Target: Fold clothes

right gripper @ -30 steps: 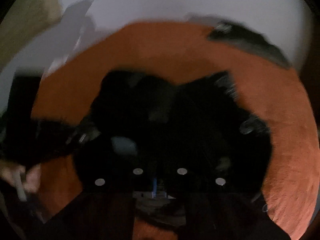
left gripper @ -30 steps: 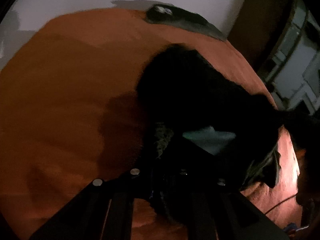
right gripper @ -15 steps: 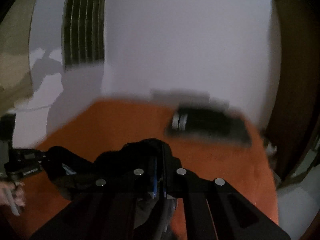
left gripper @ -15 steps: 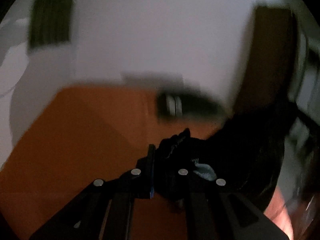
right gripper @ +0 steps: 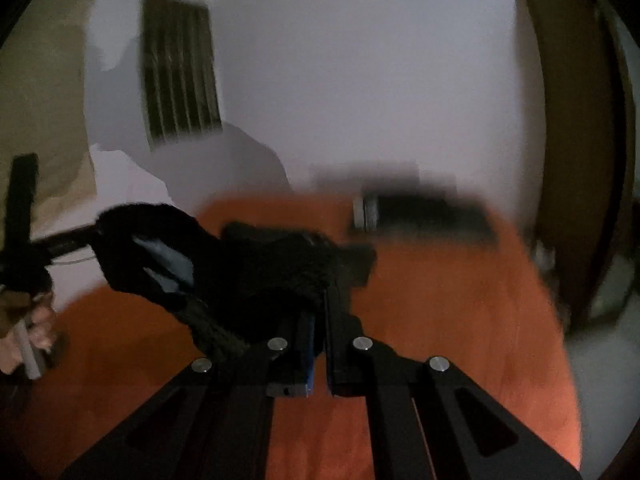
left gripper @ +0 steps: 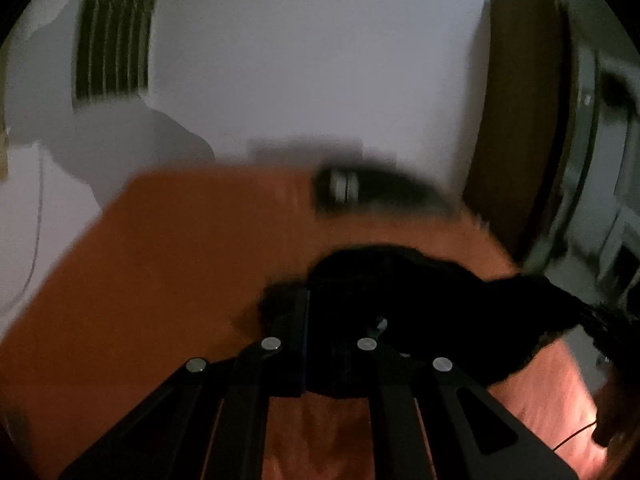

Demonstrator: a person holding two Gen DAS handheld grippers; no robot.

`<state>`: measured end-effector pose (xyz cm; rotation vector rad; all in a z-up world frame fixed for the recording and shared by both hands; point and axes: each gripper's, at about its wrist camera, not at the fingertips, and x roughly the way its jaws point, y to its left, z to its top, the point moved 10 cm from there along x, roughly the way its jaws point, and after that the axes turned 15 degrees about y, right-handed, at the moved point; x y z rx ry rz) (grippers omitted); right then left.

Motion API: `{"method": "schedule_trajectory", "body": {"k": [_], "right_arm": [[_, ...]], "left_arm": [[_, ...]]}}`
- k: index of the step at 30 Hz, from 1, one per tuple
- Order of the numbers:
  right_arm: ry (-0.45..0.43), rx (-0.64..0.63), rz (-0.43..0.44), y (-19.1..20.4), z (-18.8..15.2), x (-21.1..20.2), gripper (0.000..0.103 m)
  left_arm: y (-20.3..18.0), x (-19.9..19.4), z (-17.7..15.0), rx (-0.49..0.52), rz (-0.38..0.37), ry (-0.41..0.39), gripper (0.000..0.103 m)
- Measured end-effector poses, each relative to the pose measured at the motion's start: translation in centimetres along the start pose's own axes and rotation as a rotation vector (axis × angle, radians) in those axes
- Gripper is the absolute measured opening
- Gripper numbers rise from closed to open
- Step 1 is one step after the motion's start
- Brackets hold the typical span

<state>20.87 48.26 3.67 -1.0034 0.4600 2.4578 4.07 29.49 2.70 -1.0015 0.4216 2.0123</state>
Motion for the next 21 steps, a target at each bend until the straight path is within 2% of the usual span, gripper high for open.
{"method": "schedule_trajectory", "body": {"k": [3, 5, 7, 9, 11, 16, 19, 21], "right_arm": [[0.191, 0.055, 0.018, -1.2, -7.1, 5.4, 0.003], [0.287, 0.067, 0.020, -1.4, -11.3, 7.9, 0.003], [0.347, 0.073, 0.016, -1.4, -14.8, 9.5, 0.003], [0.366, 0.071, 0.002, -1.1, -16.8, 10.6, 0.003], [0.382, 0.066, -0.012, -1.5, -18.6, 10.5, 0.003], [0.424, 0.035, -0.046, -1.5, -20.6, 11.1, 0.004], [0.408, -0.002, -0.062, -1.3, -20.3, 10.6, 0.017], [0.339, -0.020, -0.067, -1.5, -19.2, 9.6, 0.044]], "left_arm": [[0.4, 5.6, -8.2, -0.025, 0.018, 0.154, 0.008], [-0.1, 7.1, -12.8, -0.019, 0.050, 0.205, 0.008], [-0.4, 8.8, -16.4, -0.034, 0.034, 0.264, 0.008], [-0.2, 9.5, -18.6, -0.034, 0.028, 0.291, 0.008], [-0.5, 9.6, -20.2, -0.005, 0.035, 0.301, 0.009], [-0.6, 10.2, -20.7, 0.035, 0.052, 0.301, 0.015], [-1.9, 9.6, -20.8, 0.121, 0.104, 0.254, 0.021], [-2.7, 9.3, -21.1, 0.163, 0.104, 0.244, 0.026]]}}
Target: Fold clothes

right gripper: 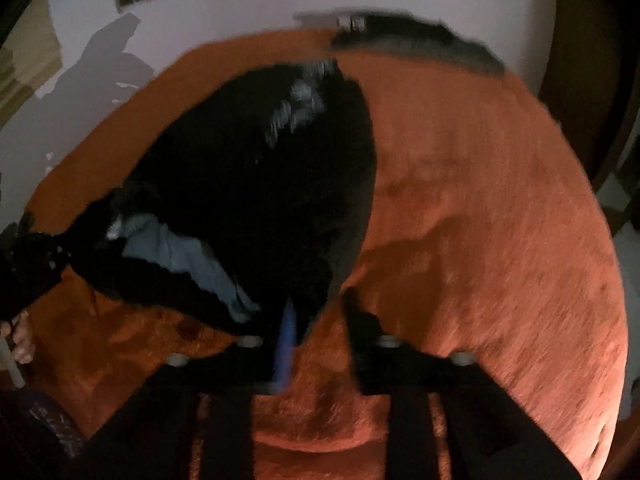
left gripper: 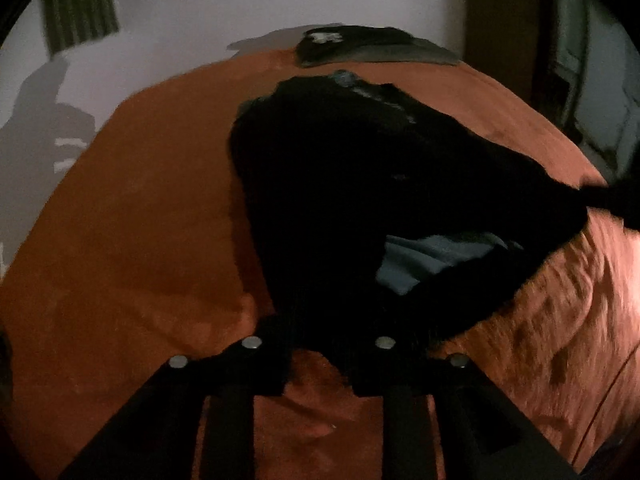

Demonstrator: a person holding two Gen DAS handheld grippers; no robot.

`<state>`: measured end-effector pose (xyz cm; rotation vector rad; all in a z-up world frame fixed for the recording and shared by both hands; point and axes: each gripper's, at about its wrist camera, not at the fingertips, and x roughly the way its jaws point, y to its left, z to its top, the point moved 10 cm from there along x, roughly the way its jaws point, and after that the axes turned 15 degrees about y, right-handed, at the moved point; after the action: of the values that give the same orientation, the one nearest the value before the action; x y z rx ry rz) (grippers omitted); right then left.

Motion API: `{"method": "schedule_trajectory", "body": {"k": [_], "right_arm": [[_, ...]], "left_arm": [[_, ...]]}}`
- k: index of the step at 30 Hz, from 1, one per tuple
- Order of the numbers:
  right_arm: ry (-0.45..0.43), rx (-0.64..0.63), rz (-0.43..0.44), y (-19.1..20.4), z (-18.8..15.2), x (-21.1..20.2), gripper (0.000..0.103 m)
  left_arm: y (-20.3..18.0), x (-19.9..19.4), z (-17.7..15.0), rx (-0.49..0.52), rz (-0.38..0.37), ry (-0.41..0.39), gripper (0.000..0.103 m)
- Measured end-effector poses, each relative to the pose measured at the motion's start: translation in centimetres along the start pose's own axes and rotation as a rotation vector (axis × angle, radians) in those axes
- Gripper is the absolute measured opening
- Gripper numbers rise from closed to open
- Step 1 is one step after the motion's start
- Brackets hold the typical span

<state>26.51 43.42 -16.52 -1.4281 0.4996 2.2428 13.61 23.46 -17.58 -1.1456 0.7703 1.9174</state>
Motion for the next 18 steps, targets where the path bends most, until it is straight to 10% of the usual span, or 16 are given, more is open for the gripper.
{"method": "schedule_trajectory", "body": {"k": [3, 8, 18], "right_arm": [[-0.081, -0.040, -0.008, 0.1, 0.9, -1.8, 0.061], [-0.028, -0.353, -0.152, 4.0, 1.8, -0.4, 0.061], [0.097, -0.768, -0.408, 10.6, 4.0, 8.5, 0.052]], "left_arm": [[-1.0, -0.2, -0.7, 0.044, 0.006, -0.001, 0.032], [-2.0, -0.3, -1.9, 0.112, 0.073, -0.020, 0.035], [0.9, 1.2, -3.7, -0.050, -0.047, 0.091, 0.051]]}}
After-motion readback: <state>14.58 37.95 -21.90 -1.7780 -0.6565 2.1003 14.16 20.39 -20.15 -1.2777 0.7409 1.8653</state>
